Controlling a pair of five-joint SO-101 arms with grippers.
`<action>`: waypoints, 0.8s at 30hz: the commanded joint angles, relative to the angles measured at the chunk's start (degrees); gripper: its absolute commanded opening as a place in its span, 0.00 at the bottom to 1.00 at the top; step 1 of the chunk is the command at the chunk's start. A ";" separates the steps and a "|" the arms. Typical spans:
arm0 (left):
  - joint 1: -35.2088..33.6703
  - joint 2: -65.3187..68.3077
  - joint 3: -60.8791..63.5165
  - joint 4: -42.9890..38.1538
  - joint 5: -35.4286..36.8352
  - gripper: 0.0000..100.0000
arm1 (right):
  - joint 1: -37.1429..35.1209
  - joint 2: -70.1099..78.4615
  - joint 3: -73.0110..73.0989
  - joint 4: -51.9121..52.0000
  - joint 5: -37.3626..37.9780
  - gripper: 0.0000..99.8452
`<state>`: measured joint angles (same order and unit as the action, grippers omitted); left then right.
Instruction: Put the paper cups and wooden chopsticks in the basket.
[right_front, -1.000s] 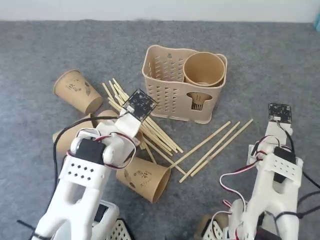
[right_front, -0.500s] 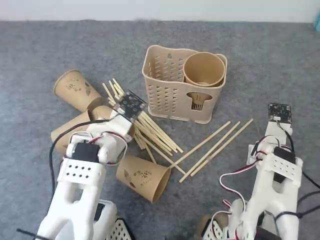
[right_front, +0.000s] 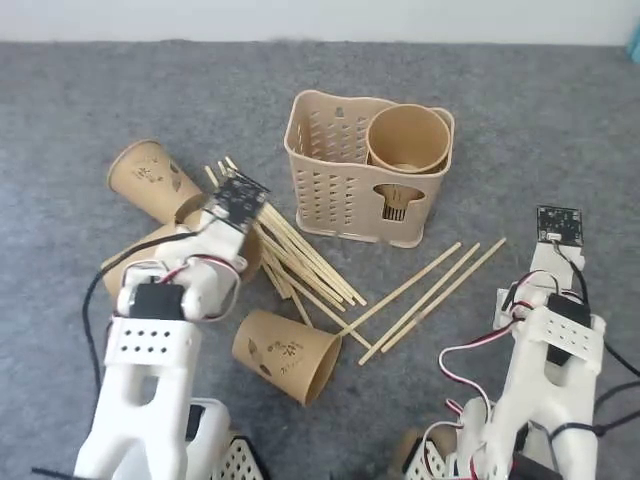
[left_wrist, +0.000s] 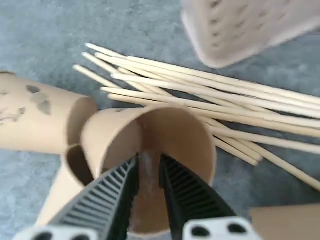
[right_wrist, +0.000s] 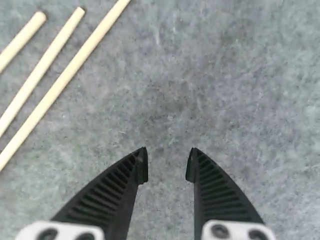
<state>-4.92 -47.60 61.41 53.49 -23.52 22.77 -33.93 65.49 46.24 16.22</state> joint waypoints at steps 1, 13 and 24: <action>-4.40 -1.76 -3.21 -4.57 -0.44 0.07 | 0.84 -2.15 -0.18 -0.92 1.23 0.14; -13.27 -1.23 -3.38 -12.84 2.37 0.21 | 0.84 -2.15 -0.18 -0.92 1.23 0.14; -13.54 -0.18 -16.22 -0.09 10.02 0.21 | 0.84 -2.15 -0.18 -0.92 1.23 0.14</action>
<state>-18.55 -47.60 51.12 50.59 -14.81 22.77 -33.93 65.49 46.24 16.22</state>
